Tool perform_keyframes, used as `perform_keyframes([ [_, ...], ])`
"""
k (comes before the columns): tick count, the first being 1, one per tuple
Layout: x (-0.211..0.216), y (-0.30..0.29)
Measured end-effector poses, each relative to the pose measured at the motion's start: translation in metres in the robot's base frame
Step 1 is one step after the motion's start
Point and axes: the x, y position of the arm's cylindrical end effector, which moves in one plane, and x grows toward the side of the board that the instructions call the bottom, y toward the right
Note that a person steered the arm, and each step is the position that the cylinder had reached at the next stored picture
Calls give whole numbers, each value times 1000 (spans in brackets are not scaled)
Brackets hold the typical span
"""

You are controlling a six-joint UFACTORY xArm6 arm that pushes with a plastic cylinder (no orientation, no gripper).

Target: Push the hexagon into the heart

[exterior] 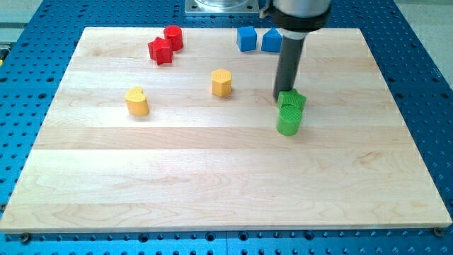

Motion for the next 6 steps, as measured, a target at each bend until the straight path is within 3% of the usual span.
perform_keyframes([
  [1,-22,18],
  [2,-45,-6],
  [5,-9,-195],
  [6,-3,-222],
])
